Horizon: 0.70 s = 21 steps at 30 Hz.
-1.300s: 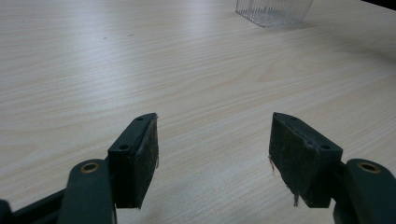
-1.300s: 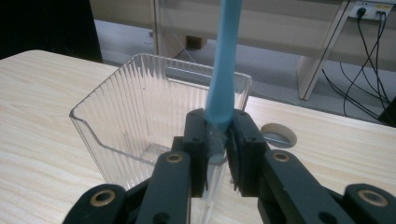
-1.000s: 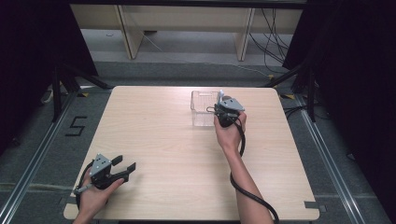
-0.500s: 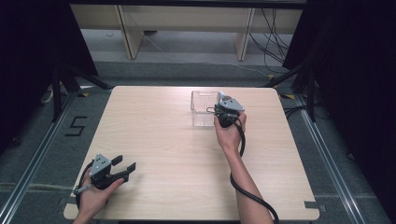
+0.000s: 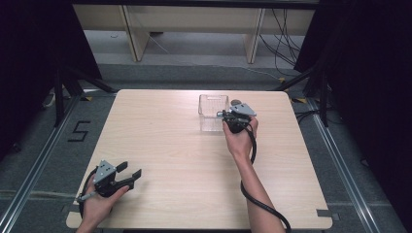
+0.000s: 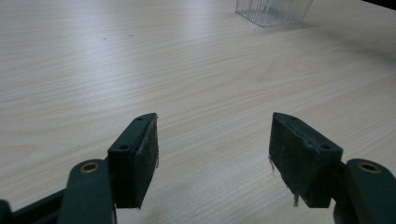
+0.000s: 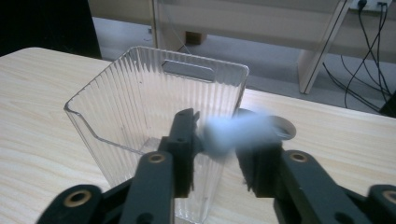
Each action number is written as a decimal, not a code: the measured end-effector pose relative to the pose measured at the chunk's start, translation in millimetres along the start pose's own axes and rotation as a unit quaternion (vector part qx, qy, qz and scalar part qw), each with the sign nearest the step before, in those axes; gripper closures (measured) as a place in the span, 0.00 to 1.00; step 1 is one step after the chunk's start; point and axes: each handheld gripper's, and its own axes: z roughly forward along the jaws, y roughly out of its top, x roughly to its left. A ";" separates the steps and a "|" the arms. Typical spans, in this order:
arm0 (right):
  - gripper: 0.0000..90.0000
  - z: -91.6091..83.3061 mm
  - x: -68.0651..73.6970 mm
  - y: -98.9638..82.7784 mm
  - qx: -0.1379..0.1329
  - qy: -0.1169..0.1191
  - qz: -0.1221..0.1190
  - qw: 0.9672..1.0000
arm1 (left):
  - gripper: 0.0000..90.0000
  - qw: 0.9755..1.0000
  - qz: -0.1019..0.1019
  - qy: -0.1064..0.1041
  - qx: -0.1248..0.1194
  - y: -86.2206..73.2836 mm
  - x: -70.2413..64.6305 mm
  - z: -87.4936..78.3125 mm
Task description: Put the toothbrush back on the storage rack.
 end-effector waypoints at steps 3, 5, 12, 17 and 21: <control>0.64 -0.4 -1.0 -1.5 0.003 -0.002 0.005 1.000 | 0.36 1.000 0.000 0.001 0.004 0.2 -0.4 -0.7; 0.61 -1.3 -2.7 -1.9 0.002 -0.002 -0.004 1.000 | 0.36 1.000 0.000 0.001 0.004 0.2 -0.3 -0.7; 0.57 -5.9 -3.8 -2.3 0.006 0.005 0.011 1.000 | 0.36 1.000 0.000 0.000 0.001 0.0 -0.5 0.0; 0.55 -12.4 -5.3 -3.0 0.015 0.012 0.006 1.000 | 0.36 1.000 0.003 0.001 0.002 0.1 -0.8 0.0; 0.55 -15.5 -6.8 -3.7 0.019 0.021 0.005 1.000 | 0.36 1.000 0.002 -0.002 0.000 -0.1 -0.8 0.6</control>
